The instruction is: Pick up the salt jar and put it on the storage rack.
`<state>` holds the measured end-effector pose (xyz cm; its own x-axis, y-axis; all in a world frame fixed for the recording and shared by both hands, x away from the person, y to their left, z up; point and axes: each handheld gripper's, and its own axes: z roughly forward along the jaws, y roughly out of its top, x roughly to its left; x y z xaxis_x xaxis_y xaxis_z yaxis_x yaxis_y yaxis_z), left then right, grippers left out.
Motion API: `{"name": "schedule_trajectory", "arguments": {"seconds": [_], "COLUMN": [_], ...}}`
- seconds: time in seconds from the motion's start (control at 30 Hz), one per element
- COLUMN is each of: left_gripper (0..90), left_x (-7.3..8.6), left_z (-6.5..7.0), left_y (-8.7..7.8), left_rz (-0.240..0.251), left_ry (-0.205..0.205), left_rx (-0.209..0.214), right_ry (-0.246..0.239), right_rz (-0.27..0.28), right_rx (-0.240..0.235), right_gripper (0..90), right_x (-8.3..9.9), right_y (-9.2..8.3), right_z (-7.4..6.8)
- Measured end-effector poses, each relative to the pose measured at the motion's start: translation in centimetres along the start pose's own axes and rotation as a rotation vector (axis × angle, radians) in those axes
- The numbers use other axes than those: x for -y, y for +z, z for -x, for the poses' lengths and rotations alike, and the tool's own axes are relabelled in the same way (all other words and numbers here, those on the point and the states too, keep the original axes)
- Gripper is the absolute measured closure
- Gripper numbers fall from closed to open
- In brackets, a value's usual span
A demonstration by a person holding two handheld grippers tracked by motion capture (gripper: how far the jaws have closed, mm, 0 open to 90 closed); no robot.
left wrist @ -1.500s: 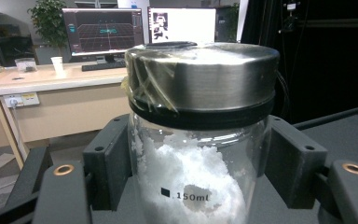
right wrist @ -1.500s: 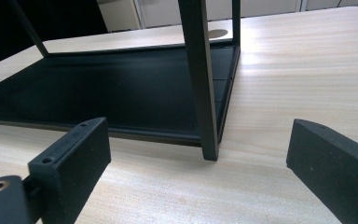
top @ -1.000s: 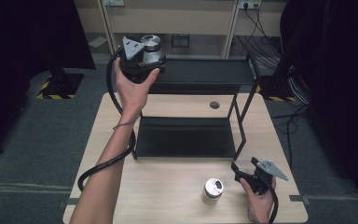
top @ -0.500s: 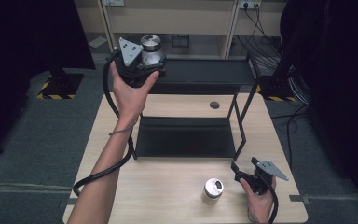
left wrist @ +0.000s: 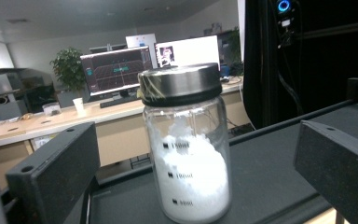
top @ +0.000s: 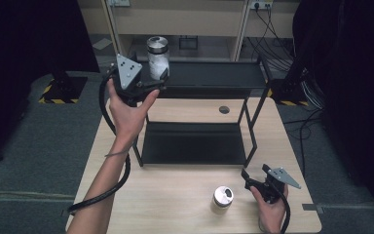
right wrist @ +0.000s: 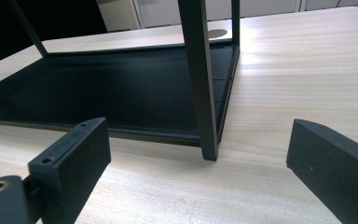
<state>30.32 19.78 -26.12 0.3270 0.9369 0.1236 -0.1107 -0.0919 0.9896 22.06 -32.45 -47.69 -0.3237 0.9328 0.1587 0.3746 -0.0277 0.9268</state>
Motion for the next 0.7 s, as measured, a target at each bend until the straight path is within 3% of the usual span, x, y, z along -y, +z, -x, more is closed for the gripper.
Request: {"name": "schedule_trajectory", "arguments": {"seconds": [0.7], "left_gripper": [0.0], "left_x": [3.4], "left_z": [0.3], "left_y": [-2.2], "left_rz": [0.028], "left_ry": [0.006], "left_rx": [0.026], "right_ry": [-0.002], "right_rz": [0.001], "right_rx": [0.001], "right_gripper": [6.4], "right_x": [0.0], "right_y": [0.0], "right_z": [-0.1]}}
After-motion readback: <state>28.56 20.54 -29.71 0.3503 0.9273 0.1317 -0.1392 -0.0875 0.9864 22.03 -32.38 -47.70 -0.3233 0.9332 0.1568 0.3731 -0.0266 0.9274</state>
